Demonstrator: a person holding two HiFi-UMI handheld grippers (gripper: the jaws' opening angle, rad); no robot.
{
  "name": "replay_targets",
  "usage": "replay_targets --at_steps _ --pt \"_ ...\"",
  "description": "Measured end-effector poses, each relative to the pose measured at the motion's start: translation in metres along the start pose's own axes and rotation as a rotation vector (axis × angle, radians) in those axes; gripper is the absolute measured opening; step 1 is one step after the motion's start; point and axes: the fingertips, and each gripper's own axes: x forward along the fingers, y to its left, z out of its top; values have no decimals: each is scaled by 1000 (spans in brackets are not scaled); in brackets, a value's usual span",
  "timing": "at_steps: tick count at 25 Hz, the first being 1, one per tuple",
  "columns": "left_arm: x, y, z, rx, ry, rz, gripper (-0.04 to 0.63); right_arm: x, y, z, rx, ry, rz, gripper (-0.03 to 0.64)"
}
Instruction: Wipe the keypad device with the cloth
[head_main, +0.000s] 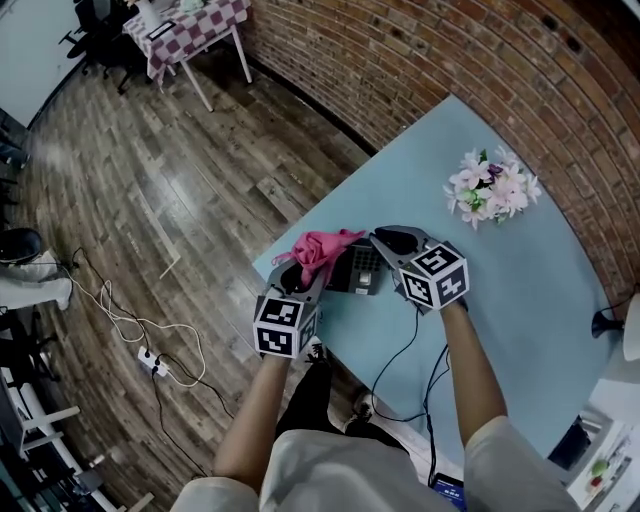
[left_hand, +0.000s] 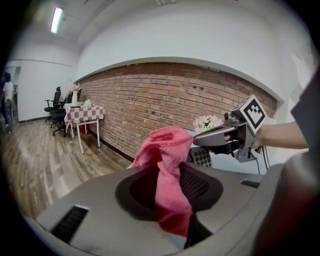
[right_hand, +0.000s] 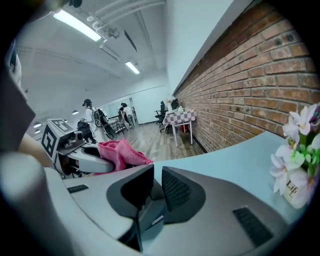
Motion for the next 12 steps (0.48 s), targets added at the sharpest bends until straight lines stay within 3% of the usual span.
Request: replay_targets --at_steps 12 --pt "-3 -6 -41 -10 59 10 143 -2 -3 -4 75 -53 21 78"
